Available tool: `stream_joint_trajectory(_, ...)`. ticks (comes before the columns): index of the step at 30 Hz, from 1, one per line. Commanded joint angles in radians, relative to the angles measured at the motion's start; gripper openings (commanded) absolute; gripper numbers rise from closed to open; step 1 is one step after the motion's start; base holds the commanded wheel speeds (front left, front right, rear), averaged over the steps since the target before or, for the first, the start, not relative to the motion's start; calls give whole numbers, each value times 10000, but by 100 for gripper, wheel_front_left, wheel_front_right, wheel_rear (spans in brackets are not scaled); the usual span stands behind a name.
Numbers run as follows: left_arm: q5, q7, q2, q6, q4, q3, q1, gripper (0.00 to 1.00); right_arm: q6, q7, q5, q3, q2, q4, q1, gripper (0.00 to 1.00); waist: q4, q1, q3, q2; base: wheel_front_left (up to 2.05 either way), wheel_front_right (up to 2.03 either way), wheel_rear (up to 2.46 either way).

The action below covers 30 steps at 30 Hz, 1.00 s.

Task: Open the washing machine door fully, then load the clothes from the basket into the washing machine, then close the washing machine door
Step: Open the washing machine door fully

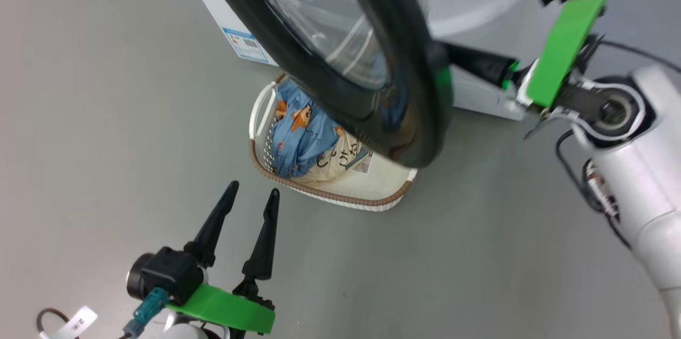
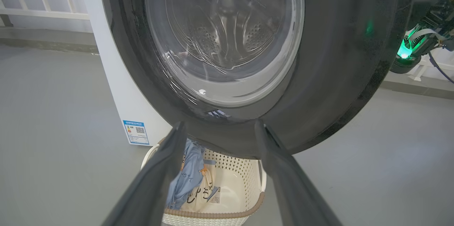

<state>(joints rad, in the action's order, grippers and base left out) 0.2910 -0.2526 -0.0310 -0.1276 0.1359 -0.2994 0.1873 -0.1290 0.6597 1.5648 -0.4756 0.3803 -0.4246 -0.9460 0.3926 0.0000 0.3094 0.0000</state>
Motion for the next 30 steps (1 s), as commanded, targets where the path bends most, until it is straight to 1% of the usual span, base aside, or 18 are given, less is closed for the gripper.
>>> stream_joint_trajectory(1,-105,-92,-219,-31,-167,356,-121,100,-17,96,64,-241,-384,497,386,0,95,0,-300,0,0,0,0)
stream_joint_trajectory(6,-129,-92,-264,-31,-145,383,-288,100,-17,79,89,-401,-608,706,712,0,222,0,-547,0,0,0,0)
stream_joint_trajectory(9,-139,-92,-285,-31,-139,426,-419,100,-17,40,128,-544,-890,807,972,0,369,0,-752,0,0,0,0)
stream_joint_trajectory(19,-143,-92,-308,-31,-80,514,-674,100,-17,-77,72,-876,-1432,785,1472,0,883,0,-1163,0,0,0,0)
stream_joint_trajectory(30,-169,-92,-272,-31,33,686,-873,100,-17,-268,-72,-1261,-1961,624,1631,0,1316,0,-1459,0,0,0,0)
